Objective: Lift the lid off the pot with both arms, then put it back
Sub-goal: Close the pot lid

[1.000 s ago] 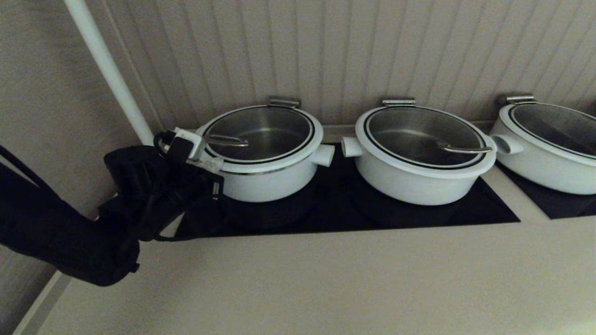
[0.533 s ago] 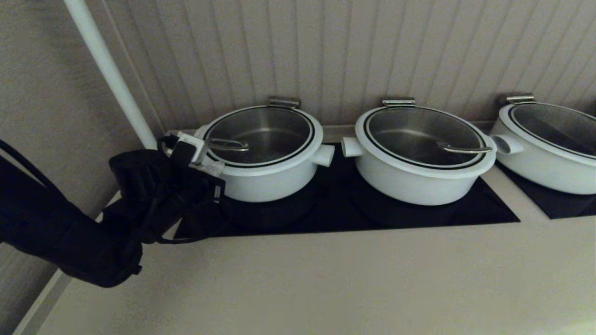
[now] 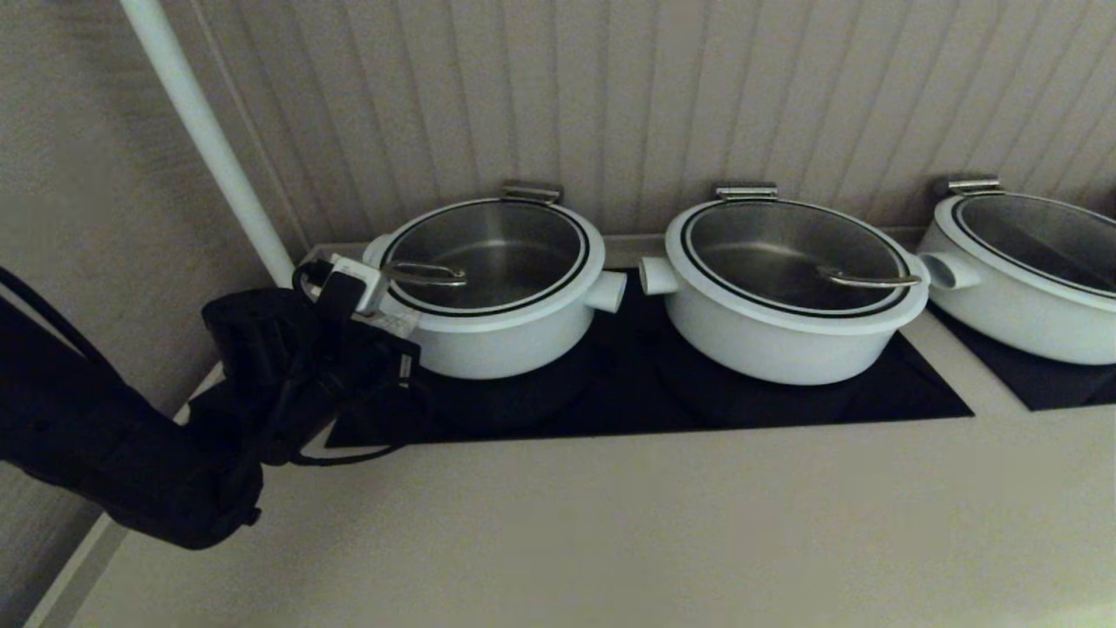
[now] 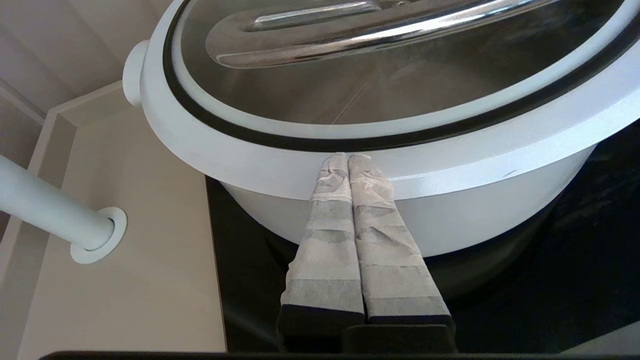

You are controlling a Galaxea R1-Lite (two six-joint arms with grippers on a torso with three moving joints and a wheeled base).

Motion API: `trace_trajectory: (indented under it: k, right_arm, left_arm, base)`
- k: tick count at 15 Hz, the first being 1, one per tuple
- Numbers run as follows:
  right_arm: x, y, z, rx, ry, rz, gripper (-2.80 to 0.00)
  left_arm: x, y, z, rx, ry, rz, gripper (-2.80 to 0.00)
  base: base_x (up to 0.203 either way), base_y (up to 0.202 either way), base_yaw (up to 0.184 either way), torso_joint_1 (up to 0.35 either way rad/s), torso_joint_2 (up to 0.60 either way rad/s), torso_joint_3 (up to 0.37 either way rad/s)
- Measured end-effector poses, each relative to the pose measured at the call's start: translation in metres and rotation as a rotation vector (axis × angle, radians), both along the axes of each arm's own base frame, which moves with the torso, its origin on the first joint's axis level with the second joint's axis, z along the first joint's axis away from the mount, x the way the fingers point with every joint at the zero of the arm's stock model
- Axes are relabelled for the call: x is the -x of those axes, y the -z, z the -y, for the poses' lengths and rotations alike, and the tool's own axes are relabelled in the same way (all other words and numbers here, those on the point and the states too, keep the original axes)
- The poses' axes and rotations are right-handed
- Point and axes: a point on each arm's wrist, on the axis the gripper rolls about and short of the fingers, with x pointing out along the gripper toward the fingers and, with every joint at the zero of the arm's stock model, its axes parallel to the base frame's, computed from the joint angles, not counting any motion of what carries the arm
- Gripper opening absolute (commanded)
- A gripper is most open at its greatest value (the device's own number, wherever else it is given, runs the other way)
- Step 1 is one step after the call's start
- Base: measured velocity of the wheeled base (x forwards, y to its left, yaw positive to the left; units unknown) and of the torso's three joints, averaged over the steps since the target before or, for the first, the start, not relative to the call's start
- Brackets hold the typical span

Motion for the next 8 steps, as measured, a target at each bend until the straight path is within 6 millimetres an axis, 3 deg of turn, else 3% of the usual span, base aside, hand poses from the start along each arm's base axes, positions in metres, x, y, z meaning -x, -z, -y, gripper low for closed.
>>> trace_trajectory:
  k: [8]
  right_arm:
    - [0.000,0.000,0.000,0.000,0.000,0.000,-2.80]
  left_arm:
    - [0.012,-0.004,-0.004,-0.010,-0.024,-0.001,-2.80]
  base:
    - [0.000,0.000,0.000,0.000,0.00,0.000]
